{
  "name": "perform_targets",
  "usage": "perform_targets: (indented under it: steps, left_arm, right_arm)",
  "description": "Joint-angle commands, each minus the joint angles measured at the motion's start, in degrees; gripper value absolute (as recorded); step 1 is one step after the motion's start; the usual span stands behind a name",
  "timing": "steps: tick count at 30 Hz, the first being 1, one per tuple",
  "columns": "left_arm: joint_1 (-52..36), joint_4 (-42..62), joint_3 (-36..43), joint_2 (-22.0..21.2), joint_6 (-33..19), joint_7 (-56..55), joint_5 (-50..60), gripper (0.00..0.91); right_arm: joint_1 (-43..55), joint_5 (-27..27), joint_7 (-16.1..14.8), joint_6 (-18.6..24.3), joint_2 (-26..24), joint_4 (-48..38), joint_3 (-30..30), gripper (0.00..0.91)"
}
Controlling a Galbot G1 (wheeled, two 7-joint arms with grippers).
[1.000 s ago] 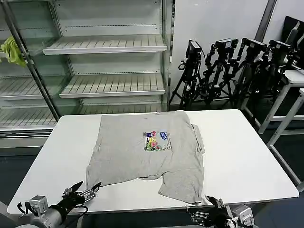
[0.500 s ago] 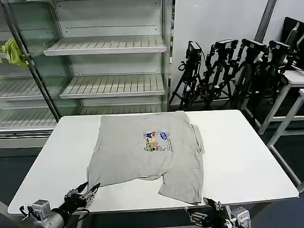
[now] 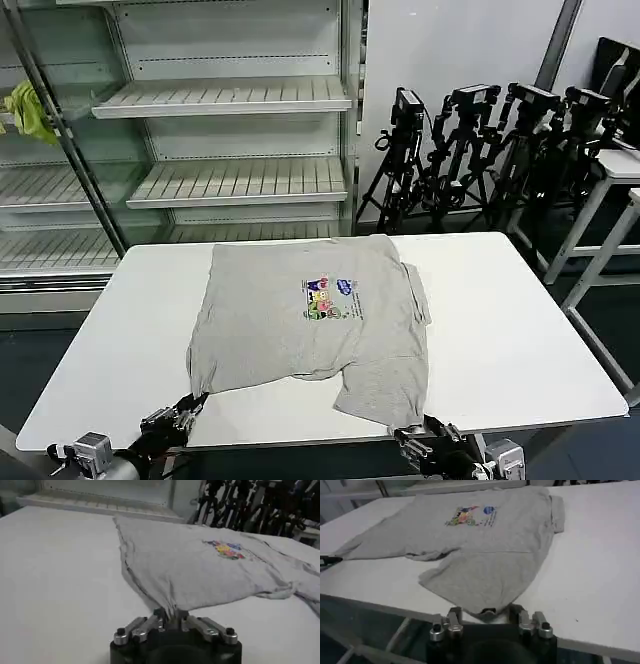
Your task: Fold and organize the clothes.
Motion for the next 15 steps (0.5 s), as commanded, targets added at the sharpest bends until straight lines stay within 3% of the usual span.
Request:
perform_targets:
  steps: [1, 15]
  left_arm:
    - [0.8, 0.3, -0.2, 0.0, -0.5, 0.2, 1.3, 0.05]
    - [0.7, 1.7, 0.0, -0.3, -2.5, 1.2, 3.4, 0.05]
  right_arm:
    - [-0.1, -1.4, -0.4, 0.3, 0.6, -0.5, -0.9, 0.0]
    - [-0.7, -2.4, -0.7, 1.9, 0.7, -1.2, -0.4, 0.0]
